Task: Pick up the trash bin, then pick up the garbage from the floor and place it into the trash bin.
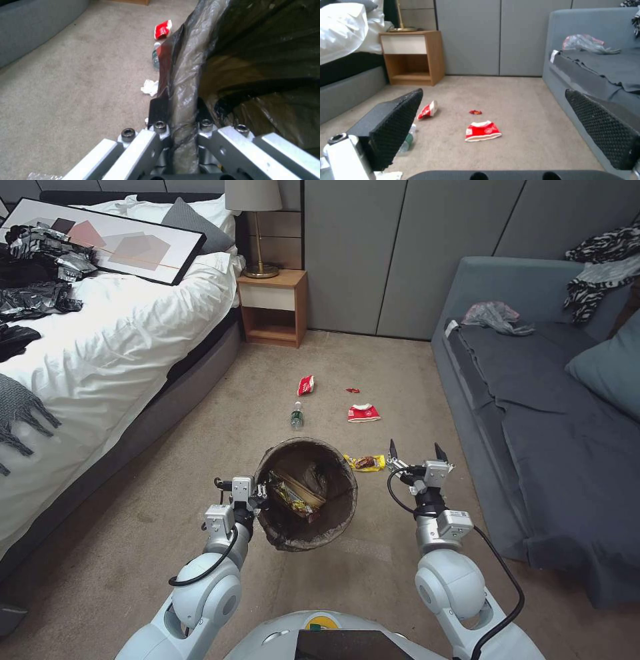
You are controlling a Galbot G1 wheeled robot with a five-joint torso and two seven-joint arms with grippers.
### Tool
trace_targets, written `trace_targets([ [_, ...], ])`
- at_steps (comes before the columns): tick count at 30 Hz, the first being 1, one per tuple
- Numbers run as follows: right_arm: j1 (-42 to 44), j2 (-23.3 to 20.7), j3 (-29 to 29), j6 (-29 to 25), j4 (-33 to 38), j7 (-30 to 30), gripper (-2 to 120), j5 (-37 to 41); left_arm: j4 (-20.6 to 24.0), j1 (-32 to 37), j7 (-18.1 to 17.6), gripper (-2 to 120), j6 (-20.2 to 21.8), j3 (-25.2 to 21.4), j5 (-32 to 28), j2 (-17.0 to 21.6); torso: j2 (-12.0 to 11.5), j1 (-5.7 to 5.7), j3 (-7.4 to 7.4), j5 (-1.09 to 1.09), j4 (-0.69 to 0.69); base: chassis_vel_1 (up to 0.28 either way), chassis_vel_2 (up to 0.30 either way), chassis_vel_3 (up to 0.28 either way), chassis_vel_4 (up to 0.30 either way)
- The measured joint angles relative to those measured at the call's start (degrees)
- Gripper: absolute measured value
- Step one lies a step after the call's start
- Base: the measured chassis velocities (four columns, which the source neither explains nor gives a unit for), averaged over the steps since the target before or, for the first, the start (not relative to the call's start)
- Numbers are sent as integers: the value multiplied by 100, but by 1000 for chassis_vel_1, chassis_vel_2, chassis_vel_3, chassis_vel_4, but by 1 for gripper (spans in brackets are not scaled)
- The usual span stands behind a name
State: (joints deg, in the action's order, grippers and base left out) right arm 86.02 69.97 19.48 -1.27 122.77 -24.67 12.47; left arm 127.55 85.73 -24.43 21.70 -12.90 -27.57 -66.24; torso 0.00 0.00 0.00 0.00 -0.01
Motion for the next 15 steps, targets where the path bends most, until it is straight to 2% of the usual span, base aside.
trace_targets([
  [15,-37,98,44,-48,-90,-39,100,-99,-22,-44,5,0,-14,11,26,2,0,0,0,0,1,0,0,0,0],
])
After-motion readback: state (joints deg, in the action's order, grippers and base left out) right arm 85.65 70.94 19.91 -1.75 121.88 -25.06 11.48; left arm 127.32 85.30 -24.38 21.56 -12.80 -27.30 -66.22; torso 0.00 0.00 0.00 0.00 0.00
